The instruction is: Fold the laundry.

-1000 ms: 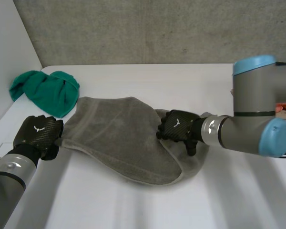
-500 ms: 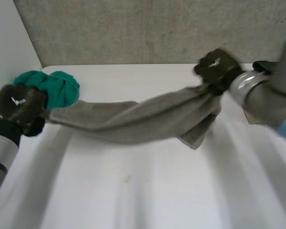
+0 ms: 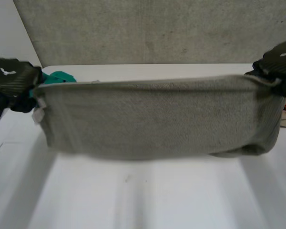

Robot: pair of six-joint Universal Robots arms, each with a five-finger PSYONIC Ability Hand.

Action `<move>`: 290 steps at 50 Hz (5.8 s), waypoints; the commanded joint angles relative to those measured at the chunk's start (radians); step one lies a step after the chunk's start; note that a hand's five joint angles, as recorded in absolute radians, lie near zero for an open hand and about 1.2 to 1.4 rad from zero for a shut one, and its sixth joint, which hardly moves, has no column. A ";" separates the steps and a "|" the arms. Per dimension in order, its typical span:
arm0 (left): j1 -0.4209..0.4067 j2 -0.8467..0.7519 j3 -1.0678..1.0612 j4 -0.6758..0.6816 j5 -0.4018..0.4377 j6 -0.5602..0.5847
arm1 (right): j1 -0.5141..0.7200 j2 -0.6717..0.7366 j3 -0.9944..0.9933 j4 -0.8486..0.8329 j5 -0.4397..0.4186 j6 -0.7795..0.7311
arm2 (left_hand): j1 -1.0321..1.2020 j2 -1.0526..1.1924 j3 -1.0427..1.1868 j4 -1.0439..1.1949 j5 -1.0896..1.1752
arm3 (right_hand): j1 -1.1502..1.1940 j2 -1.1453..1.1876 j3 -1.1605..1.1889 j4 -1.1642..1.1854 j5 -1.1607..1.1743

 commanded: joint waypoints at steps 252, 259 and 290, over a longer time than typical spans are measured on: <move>-0.273 -0.410 0.147 0.316 -0.380 -0.036 | 0.061 0.318 0.107 -0.524 0.166 0.214 | -0.930 -1.001 -0.994 -1.004 -0.971 | -0.939 -0.994 -1.008 -1.017 -0.968; -0.287 -0.333 0.041 0.356 -0.297 -0.051 | -0.068 0.264 0.351 -0.471 -0.037 0.214 | -0.924 -0.995 -0.988 -0.998 -0.966 | -0.694 -0.750 -0.764 -0.773 -0.724; -0.345 -0.267 -0.016 0.371 -0.282 -0.113 | -0.329 0.232 0.447 -0.705 0.008 0.074 | -0.924 -0.995 -0.988 -0.998 -0.966 | 0.277 0.221 0.207 0.198 0.247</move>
